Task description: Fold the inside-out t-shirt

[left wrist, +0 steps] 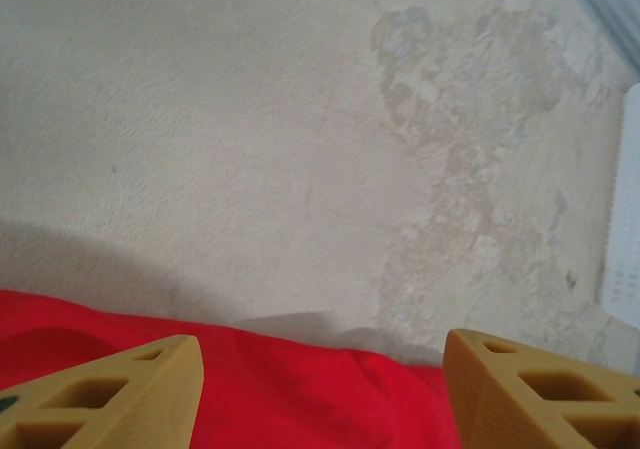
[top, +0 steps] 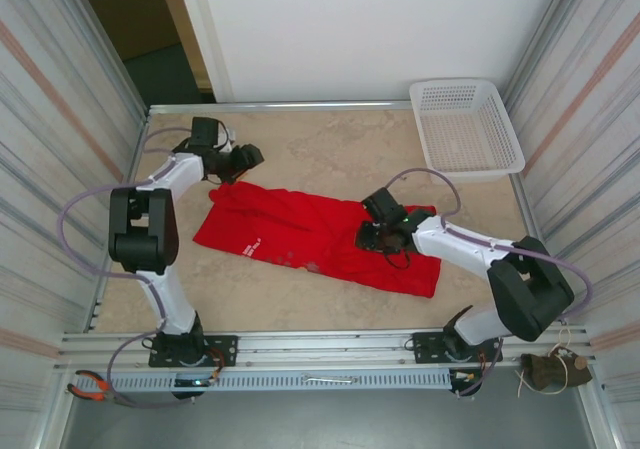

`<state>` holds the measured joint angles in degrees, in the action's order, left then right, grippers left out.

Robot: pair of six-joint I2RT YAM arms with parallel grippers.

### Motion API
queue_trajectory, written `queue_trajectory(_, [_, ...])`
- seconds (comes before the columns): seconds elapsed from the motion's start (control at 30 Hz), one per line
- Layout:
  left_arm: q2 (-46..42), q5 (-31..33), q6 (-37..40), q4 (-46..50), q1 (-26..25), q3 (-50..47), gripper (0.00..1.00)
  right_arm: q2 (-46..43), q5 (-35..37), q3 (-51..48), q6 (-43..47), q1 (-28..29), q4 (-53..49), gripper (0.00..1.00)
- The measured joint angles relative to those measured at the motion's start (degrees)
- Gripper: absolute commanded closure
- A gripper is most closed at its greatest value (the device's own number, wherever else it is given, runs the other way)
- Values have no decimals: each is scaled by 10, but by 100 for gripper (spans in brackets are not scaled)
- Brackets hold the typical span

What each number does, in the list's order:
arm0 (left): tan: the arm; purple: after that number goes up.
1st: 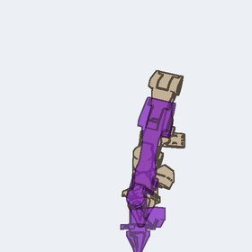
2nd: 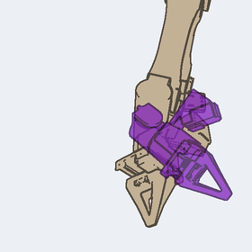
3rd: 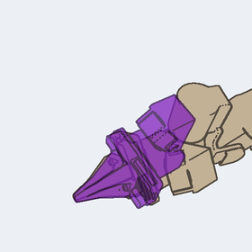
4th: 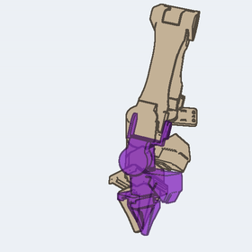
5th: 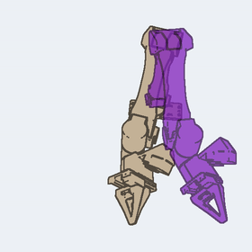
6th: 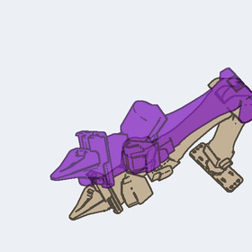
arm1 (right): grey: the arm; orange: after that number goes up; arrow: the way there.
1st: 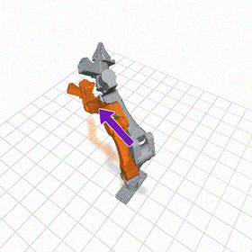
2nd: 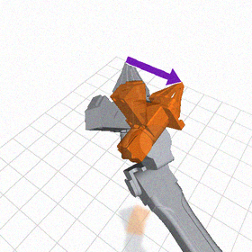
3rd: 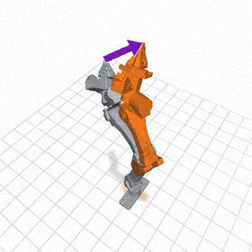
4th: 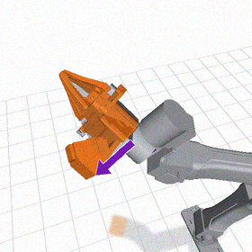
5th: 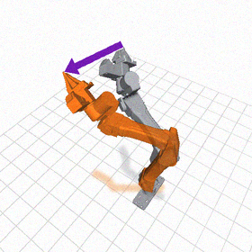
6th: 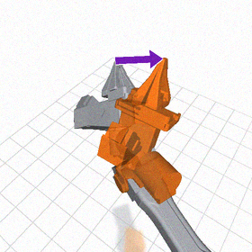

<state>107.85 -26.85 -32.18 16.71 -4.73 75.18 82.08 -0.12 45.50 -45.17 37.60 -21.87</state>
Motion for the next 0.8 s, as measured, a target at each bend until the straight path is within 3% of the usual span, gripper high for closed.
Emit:
queue_trajectory(0.23, [13,-2,-1,-21,3,-89,35,8,1,-25,-20,-46,-10,65])
queue_trajectory(0.63, [-149,20,-59,-125,-10,-313,34,-40,-4,-84,-50,-156,-57,63])
queue_trajectory(0.8, [-172,18,-50,-98,-10,-316,32,-54,-15,-82,-37,-193,-68,64])
